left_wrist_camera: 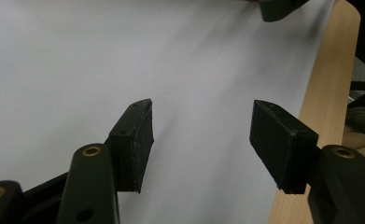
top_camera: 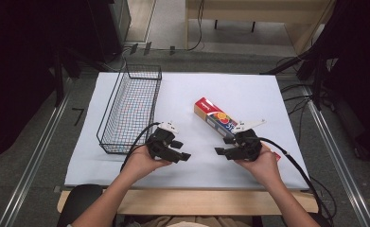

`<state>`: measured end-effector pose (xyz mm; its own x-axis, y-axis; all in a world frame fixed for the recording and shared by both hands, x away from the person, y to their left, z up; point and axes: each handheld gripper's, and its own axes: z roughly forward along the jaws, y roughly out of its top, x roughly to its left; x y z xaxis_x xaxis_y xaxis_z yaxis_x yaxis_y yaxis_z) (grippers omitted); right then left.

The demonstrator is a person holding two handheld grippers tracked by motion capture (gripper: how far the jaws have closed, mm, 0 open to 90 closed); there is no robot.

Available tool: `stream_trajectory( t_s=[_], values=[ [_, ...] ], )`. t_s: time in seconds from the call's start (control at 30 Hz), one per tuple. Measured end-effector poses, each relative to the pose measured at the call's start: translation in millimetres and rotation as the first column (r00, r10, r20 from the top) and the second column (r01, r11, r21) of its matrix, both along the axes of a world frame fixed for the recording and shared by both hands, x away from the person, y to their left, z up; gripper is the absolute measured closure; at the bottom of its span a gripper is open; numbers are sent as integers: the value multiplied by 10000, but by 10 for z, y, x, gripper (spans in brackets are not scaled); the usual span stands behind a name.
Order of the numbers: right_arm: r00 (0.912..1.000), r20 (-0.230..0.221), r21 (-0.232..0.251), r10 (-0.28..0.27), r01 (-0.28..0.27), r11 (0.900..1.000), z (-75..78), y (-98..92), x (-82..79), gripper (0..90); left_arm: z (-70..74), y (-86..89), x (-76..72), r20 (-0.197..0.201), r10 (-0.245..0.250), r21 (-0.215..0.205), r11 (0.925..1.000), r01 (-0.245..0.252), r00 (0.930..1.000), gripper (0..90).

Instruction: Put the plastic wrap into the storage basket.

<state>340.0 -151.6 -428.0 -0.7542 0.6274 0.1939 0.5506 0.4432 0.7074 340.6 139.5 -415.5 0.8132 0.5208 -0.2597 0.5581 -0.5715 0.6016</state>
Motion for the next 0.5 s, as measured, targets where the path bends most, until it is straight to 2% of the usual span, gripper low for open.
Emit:
stream_trajectory(
  t_s=[0.07,0.2,0.5],
  values=[
    [9996,280,-24,4,-3,10000,19,-7,-10,448,3,4,-1,38,64,14,10000,-64,10000,400],
    [9997,263,-363,15,-5,9993,9,-13,-1,449,11,23,6,-15,116,77,9999,-116,9999,398],
    [9992,404,-469,38,-19,9989,35,-39,6,438,39,31,-15,32,5,-19,10000,-5,10000,389]
  ],
)
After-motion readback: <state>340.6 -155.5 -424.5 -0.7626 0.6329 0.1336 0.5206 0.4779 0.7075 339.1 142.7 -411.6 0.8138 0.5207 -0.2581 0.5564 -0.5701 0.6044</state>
